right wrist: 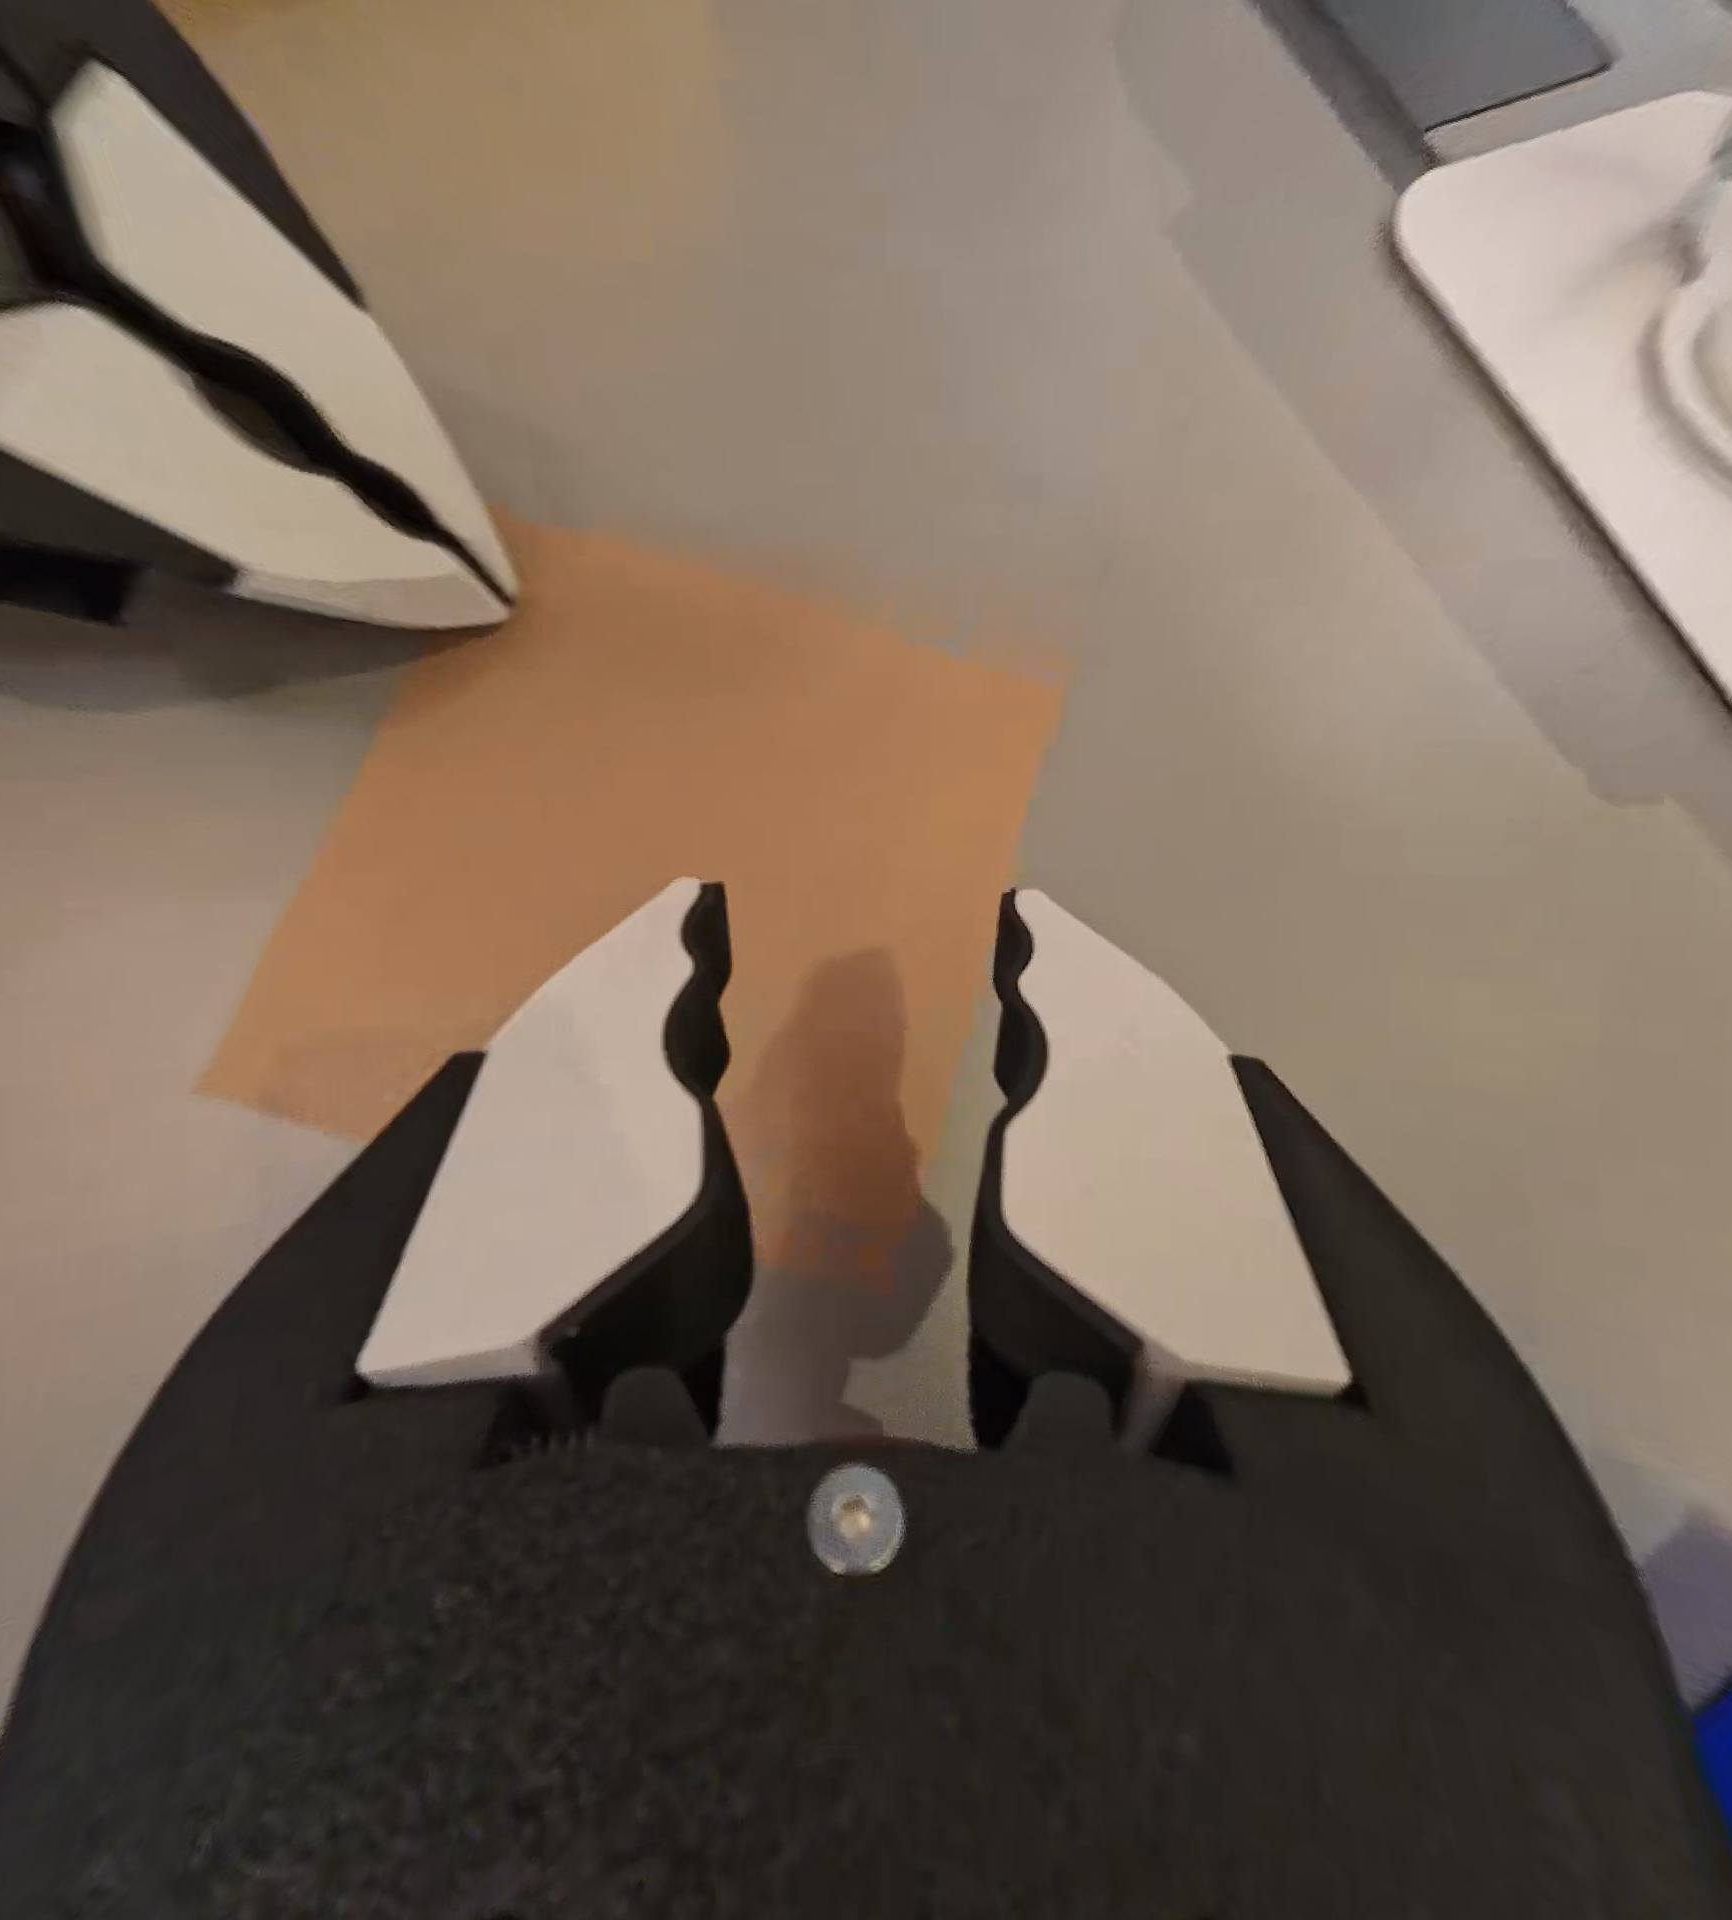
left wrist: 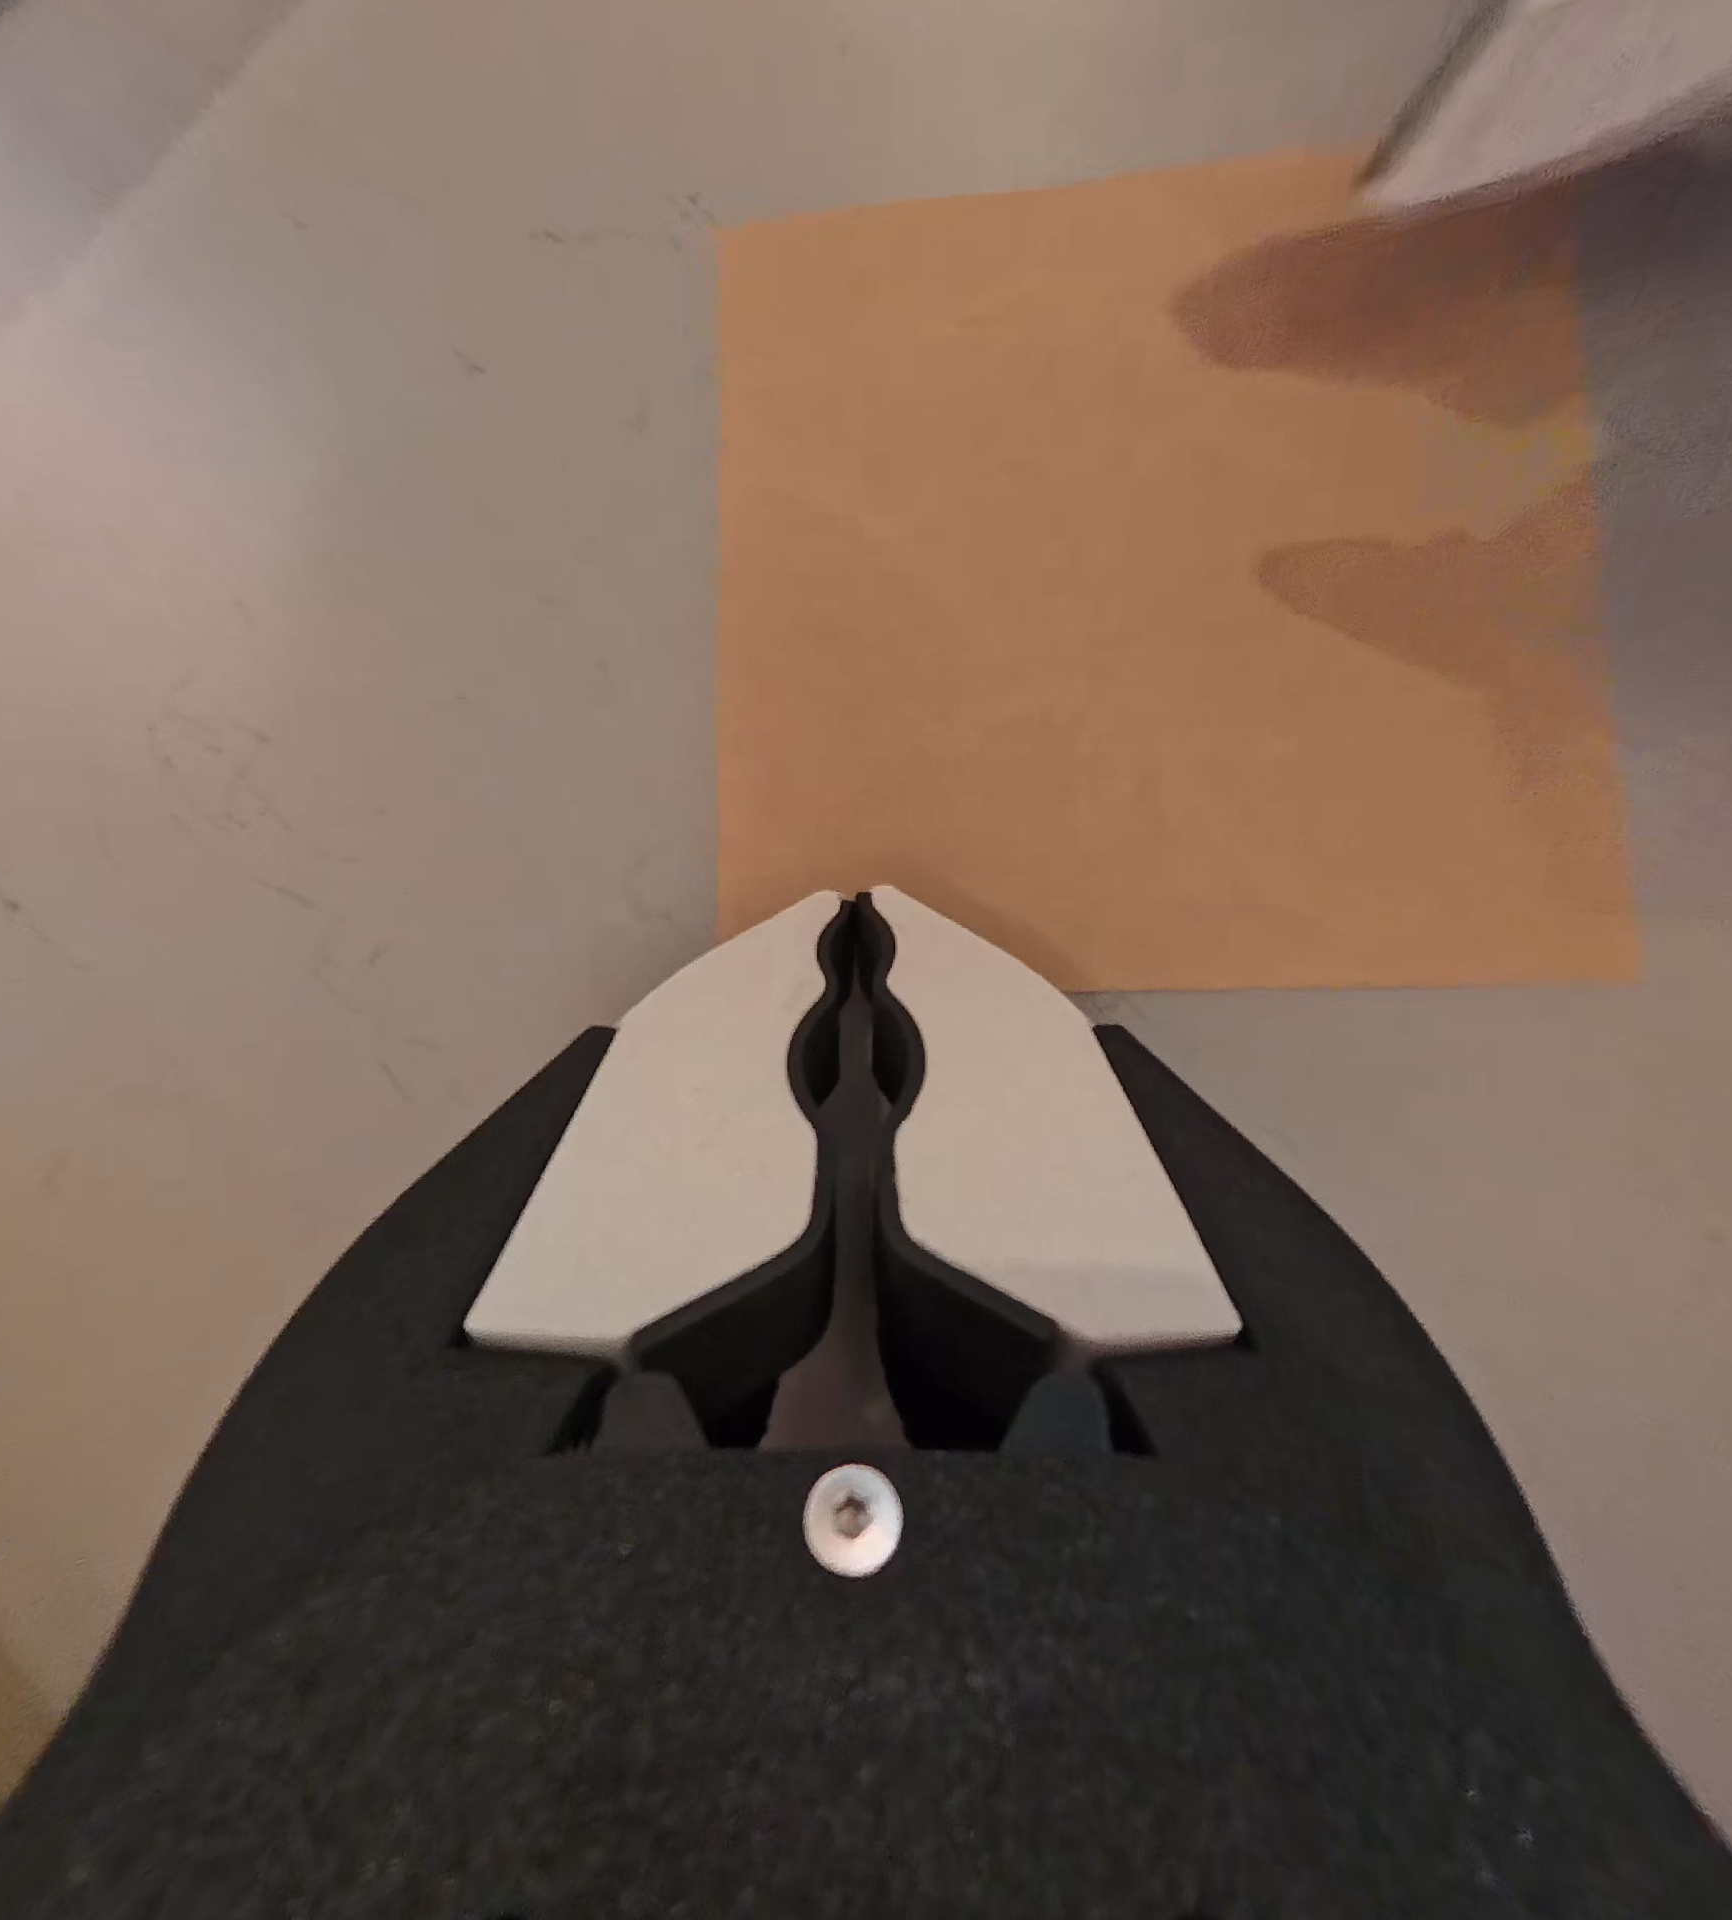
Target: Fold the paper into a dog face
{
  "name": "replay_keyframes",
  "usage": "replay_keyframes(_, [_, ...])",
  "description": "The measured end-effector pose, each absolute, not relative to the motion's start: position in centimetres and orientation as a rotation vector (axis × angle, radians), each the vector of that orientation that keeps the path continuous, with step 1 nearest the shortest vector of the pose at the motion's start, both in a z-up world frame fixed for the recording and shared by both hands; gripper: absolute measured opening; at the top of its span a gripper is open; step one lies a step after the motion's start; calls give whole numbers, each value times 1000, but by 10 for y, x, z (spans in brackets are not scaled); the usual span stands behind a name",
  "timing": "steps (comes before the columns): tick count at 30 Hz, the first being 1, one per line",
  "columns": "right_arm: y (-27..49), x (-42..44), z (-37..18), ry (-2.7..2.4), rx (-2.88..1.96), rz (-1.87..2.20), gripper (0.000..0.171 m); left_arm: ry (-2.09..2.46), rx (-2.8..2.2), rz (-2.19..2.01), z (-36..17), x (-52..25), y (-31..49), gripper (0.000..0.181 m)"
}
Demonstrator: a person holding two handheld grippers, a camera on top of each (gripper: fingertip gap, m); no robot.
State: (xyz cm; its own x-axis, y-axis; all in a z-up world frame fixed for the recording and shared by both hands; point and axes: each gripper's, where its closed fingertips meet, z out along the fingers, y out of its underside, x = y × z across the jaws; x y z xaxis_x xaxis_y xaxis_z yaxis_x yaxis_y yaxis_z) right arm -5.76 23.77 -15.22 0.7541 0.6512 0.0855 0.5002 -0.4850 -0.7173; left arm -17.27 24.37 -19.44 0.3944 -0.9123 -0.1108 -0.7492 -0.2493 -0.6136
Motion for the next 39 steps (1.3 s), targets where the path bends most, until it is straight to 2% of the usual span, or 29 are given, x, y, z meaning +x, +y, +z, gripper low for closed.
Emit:
replay_keyframes(5, [285,-66,-184,-1080,-2281,307,56,1401,-2065,-366,-194,-173,244,0])
replay_keyframes(12, [307,-76,-194,-1126,-2243,355,55,1352,-2087,-418,-194,-172,244,0])
replay_keyframes(20, [295,-82,-193,-1045,-2224,510,58,1347,-2093,-304,-195,-172,245,0])
replay_keyframes(24, [288,-86,-191,-1049,-2211,592,48,1355,-2098,-265,-195,-173,245,0])
replay_keyframes(39, [263,-98,-174,-1003,-2229,1011,43,1345,-2123,-326,-195,-172,244,0])
